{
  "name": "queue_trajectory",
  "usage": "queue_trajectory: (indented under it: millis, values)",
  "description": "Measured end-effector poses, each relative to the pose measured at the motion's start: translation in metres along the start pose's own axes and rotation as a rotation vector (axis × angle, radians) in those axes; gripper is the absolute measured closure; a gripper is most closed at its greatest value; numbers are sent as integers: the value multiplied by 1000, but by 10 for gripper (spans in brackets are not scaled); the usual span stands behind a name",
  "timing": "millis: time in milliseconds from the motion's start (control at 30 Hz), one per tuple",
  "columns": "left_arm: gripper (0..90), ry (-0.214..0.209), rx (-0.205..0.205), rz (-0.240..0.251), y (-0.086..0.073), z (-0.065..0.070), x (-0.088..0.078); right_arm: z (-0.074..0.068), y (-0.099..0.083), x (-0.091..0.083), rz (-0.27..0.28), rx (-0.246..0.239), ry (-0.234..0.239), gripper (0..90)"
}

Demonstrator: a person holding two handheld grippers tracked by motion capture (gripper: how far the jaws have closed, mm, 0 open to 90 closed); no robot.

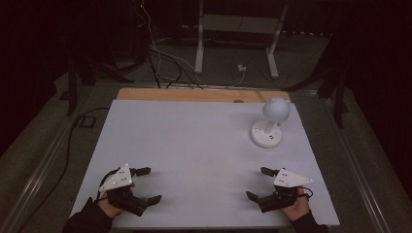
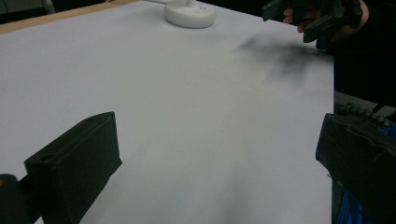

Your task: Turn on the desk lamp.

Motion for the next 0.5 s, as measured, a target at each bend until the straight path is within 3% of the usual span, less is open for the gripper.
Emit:
queue_trajectory:
  millis: [500]
  values:
    - [3, 2, 28, -1, 0, 2, 0, -5, 0, 1, -30, -31, -39, 0]
Point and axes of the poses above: each handheld gripper's, and its own axes: x roughly forward along the jaws, y roughly out of its top, z roughly to its right, the point moved 1 cm from there along x, roughly forward along the jaws, and after that the axes turned 14 degrees about y, right-handed, at the moved point
